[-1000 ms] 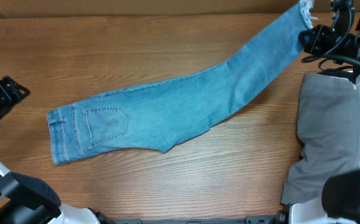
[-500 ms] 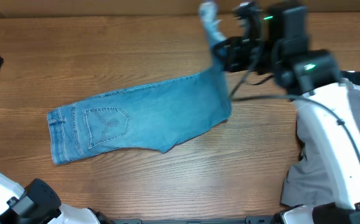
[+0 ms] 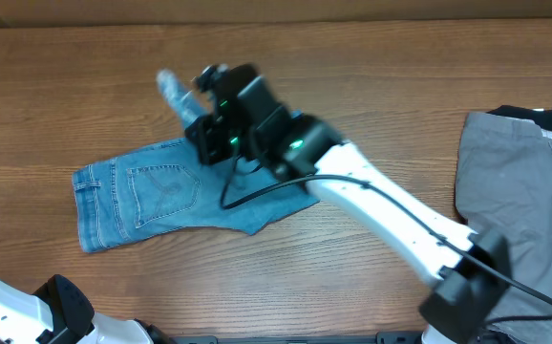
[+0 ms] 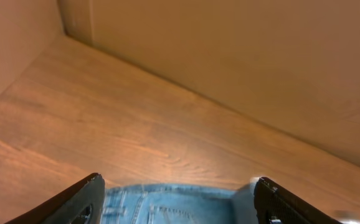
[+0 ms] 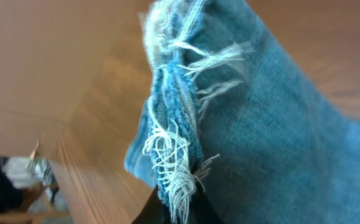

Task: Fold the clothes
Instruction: 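Lift the hems with the right gripper and fold them left onto the waistband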

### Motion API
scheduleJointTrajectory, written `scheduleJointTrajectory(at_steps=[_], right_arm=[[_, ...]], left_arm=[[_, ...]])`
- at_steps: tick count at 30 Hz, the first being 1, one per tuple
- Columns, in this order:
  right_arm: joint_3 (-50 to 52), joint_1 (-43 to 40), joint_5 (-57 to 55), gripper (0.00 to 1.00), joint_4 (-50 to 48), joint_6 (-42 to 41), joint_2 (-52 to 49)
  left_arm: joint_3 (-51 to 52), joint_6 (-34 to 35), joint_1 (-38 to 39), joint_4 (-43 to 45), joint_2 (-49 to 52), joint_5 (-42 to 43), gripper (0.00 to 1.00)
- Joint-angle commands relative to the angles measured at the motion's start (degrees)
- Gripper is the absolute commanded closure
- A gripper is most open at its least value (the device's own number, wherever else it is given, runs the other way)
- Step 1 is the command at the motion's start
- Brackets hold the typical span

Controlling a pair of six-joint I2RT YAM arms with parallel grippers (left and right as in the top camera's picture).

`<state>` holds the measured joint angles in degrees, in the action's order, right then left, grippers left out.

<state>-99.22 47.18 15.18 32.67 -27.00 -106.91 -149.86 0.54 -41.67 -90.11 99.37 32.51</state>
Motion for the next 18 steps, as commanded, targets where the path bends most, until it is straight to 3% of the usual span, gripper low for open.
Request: scheduleJointTrajectory(at_steps=[1, 10, 18], right_arm=[[-1.25, 4.42, -3.28, 0.95, -3.74, -3.72, -3.04], [-1.25, 8.94, -4.70, 0.95, -11.87, -3.74, -11.74], [-1.25, 10.10, -7.04, 0.96, -20.06, -4.63, -13.64]], left_arm=[[-2.45, 1.64, -0.42, -0.09, -0.85, 4.44, 0.21], [-2.45, 1.57, -0.39, -1.36, -0.94, 6.08, 0.22], [-2.45, 1.60, -0.28, -1.79, -0.92, 6.12, 0.22]])
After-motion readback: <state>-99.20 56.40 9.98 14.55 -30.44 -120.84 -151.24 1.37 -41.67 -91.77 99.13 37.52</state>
